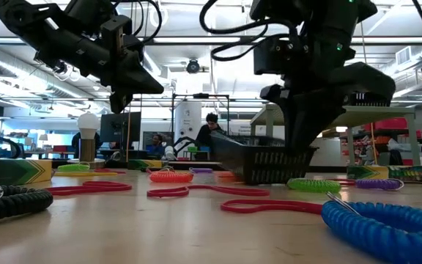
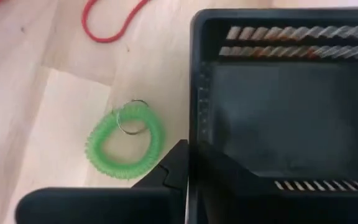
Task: Pick & Place Office Desk Supplies
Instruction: Put the top black basket on the shelf on the shelf
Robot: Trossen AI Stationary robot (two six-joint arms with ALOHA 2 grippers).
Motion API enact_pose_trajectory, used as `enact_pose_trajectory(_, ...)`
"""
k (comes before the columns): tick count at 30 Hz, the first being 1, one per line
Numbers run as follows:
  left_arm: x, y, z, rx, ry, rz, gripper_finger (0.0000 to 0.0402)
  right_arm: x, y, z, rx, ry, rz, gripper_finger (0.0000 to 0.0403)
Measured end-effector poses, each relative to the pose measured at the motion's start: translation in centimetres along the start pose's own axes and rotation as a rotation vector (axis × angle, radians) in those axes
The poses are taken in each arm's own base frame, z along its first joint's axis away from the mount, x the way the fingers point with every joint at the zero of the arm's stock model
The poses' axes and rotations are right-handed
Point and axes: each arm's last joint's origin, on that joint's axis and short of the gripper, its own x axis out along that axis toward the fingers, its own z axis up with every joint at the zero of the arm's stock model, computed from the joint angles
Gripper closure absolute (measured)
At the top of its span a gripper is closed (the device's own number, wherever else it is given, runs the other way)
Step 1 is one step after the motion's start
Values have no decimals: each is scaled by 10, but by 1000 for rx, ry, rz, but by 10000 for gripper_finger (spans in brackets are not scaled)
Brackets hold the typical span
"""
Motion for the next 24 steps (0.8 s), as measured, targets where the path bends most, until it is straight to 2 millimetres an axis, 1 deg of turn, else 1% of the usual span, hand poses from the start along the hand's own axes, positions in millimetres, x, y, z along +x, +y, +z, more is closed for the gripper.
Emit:
enact_pose_trajectory(2,0,0,0,0,-1,0,390,-1,-1,1,-6,-4,-11,370)
enact_pose_trajectory(4,0,0,0,0,-1,0,390,-7,0,2,-23,-7,-24,378)
enact_pose_trajectory(7,0,0,0,7,0,-2,390,-28,0,12,-45,-72,-34,393)
enact_pose_trajectory(10,0,0,0,16,3,1,390,-60,-1,24,-40,-154,-38,392)
enact_pose_trajectory(12,0,0,0,17,1,1,390,-82,-3,28,-28,-173,-55,391)
enact_pose_trajectory(14,0,0,0,17,2,0,390,-110,-7,33,-11,-207,-102,392)
enact_pose_trajectory(17,0,0,0,18,-2,-1,390,-155,-15,35,20,-234,-173,394)
enact_pose_trajectory(19,0,0,0,20,-4,4,390,-183,-23,34,52,-244,-223,394)
enact_pose_trajectory(21,0,0,0,20,-9,13,390,-211,-34,28,92,-247,-256,392)
enact_pose_trajectory(22,0,0,0,20,-11,15,390,-223,-41,24,121,-237,-275,392)
enact_pose_trajectory(24,0,1,1,22,-17,26,390,-239,-57,14,165,-191,-307,392)
